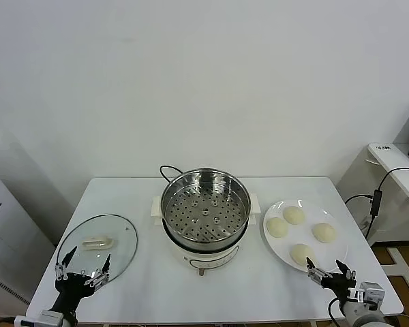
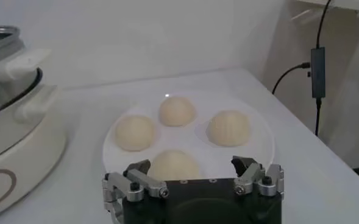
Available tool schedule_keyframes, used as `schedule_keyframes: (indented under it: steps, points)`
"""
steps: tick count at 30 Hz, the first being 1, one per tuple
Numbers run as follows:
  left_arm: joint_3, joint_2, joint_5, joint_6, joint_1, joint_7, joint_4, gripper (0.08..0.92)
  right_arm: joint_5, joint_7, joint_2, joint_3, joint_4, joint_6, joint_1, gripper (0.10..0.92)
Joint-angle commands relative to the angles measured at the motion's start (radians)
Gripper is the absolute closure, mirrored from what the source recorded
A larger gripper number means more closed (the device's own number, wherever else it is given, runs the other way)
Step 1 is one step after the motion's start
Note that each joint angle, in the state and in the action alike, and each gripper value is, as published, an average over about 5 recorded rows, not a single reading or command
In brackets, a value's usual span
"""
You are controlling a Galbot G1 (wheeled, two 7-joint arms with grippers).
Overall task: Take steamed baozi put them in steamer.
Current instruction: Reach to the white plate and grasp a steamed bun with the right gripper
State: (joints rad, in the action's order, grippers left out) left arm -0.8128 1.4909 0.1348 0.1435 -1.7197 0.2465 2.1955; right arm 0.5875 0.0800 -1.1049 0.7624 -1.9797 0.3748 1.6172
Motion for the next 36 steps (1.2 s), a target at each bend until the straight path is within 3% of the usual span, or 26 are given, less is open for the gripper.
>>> schedule_keyframes:
  steps: [1,4,9,13,17,25,36]
  points:
    - [-0.003,0.01,-0.001,-0.013,-0.011,0.0,-0.002,0.177,-0.038,-0.169,0.153,0.03,0.043,-0.059,-0.049,0.203]
    - [-0.004,0.016,-0.002,-0.018,-0.011,0.0,-0.004,0.177,-0.122,-0.361,0.313,0.056,0.128,-0.125,-0.11,0.203]
    - [-0.005,0.028,-0.002,-0.022,-0.01,-0.001,-0.002,0.177,-0.299,-0.832,0.627,0.034,0.344,-0.275,-0.305,0.203]
    - [0.001,0.044,-0.001,-0.027,-0.011,-0.002,-0.002,0.177,-0.465,-1.094,0.751,-0.119,0.456,-0.313,-0.571,0.203]
    - [0.003,0.049,0.0,-0.031,-0.01,-0.005,-0.005,0.177,-0.581,-1.269,0.804,-0.466,0.557,-0.322,-0.956,0.203]
    - [-0.001,0.04,0.0,-0.027,0.003,-0.009,-0.001,0.177,-0.719,-1.4,0.686,-1.157,0.748,-0.34,-1.608,0.203]
    - [-0.025,0.04,0.0,-0.025,0.002,-0.019,-0.003,0.177,-0.826,-1.338,0.369,-1.374,0.996,-0.332,-1.733,0.203]
